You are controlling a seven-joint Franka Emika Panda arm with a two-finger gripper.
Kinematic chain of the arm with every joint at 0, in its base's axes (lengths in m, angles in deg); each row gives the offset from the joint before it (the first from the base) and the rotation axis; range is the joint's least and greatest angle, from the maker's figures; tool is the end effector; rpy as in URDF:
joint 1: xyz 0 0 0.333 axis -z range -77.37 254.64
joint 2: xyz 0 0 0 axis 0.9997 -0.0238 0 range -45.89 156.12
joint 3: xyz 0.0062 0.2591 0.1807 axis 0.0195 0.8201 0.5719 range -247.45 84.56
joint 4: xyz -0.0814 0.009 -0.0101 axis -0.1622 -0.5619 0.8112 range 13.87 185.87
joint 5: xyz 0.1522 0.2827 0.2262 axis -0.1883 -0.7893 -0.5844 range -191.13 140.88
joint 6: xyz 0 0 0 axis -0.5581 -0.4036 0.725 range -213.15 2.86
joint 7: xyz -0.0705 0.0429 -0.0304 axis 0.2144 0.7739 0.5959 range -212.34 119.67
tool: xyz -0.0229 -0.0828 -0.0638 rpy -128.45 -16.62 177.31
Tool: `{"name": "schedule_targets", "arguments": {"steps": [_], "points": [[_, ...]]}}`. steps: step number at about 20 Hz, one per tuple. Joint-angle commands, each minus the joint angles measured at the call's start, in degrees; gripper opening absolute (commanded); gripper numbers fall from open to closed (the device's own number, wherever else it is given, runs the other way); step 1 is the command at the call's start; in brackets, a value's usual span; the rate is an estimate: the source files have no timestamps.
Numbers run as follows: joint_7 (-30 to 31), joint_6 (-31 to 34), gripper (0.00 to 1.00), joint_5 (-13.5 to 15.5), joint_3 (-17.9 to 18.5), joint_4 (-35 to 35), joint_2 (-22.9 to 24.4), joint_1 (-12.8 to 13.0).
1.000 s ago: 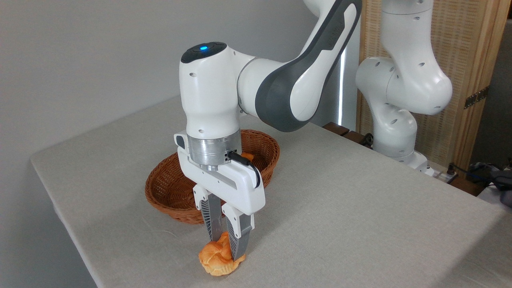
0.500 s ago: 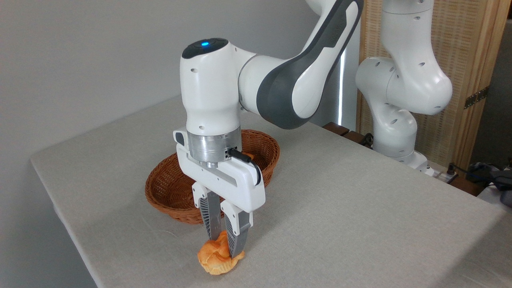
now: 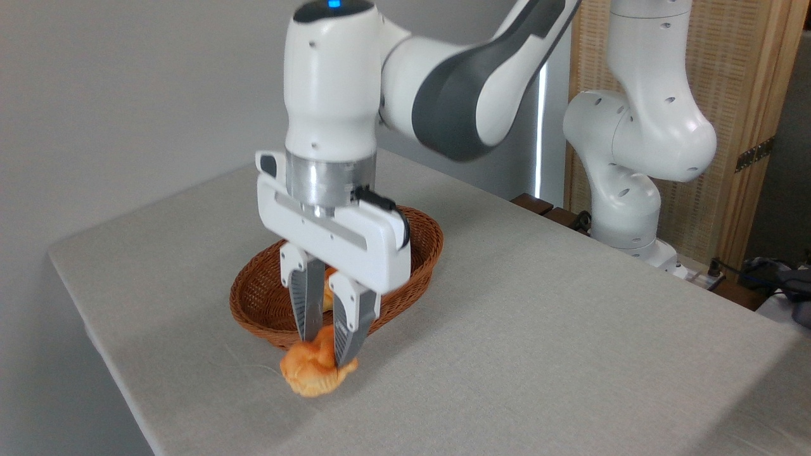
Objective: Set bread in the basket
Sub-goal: 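Lift the bread roll and carry it into the wicker basket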
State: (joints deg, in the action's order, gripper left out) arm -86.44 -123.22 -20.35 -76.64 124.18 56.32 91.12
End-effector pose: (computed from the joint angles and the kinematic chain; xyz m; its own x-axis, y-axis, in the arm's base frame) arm 0.5693 0.0201 0.4894 0.7925 -0.5734 0.2076 -0.5721 -0.8170 -0.0724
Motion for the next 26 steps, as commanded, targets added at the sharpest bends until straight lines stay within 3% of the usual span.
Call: {"name": "schedule_targets", "arguments": {"steps": [1, 11, 14, 17, 19, 26], "points": [[1.34, 8.87, 0.53, 2.61, -0.58, -4.09, 1.08, 0.41], [13.73, 10.12, 0.59, 5.51, -12.62, -3.83, 0.73, 0.59], [13.74, 9.77, 0.72, 4.72, -12.98, -3.75, -0.85, 0.68], [13.74, 8.98, 0.83, 0.25, -13.42, -3.66, -2.61, 0.68], [13.91, 8.62, 0.95, -0.02, -13.59, -3.66, -2.96, 0.68], [13.74, 7.83, 1.0, -0.38, -14.03, -3.66, -3.32, 0.68]]}}
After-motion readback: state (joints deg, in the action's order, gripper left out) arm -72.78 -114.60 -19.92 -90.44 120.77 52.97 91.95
